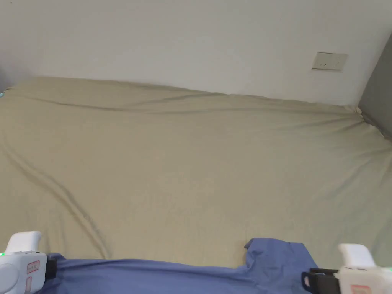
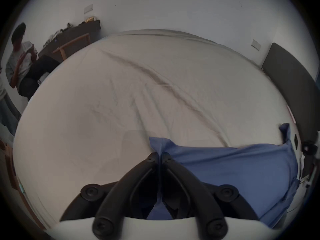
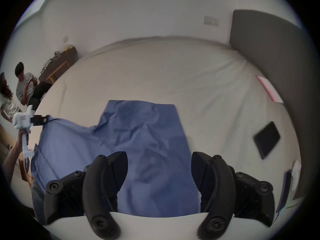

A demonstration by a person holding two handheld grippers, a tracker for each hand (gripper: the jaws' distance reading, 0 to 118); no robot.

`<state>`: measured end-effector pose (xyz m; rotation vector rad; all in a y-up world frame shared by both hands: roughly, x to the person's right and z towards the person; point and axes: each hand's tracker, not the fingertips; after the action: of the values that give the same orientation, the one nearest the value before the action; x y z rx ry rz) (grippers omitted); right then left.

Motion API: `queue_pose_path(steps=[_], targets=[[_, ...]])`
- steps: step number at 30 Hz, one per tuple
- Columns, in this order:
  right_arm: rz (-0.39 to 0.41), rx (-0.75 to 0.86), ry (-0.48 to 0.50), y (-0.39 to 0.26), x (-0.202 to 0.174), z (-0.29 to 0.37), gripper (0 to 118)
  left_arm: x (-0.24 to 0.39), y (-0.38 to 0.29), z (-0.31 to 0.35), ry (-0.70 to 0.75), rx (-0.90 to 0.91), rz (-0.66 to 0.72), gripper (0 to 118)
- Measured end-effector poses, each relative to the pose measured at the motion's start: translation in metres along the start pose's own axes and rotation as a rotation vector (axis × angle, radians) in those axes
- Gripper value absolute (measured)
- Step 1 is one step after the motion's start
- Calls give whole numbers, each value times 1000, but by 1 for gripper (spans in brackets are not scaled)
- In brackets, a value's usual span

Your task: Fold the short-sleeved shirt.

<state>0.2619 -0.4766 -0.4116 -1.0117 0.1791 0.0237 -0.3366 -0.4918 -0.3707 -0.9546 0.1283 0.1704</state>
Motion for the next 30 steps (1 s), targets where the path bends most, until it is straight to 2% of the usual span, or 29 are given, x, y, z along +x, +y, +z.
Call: queue_pose_path(steps=[2,4,5,6,7,8,9,12,19,25,27,30], targets=[[8,-58,-31,14,-8,-43,83,7,-2,9,-2,6,-21,0],[-13,-166,-51,17,-16,-77,70,5,3,6,-24,9,-53,0],[-15,-204,-69,11,-20,-86,69,6,4,10,-37,14,-70,0],[-8,-82,-100,13,-23,-69,34,8,5,15,-47,19,-87,0],[-69,-104,-8,20,-22,-60,0,10,7,21,-61,26,-109,0],[-151,-127,70,18,-27,-58,0,13,8,29,-74,33,-125,0],[-113,-129,-1,16,-28,-48,0,14,9,35,-92,42,-140,0],[-23,-68,-5,11,-31,-30,0,15,13,54,-100,68,-155,0],[-103,80,108,-2,-6,81,0,-10,3,128,-211,145,-152,0],[-77,135,175,-51,7,166,0,-43,-38,195,-296,203,-173,0],[-97,111,232,-82,8,187,0,-53,-61,209,-333,223,-213,0],[-60,81,212,-133,-8,201,0,-65,-92,207,-344,159,-198,0]])
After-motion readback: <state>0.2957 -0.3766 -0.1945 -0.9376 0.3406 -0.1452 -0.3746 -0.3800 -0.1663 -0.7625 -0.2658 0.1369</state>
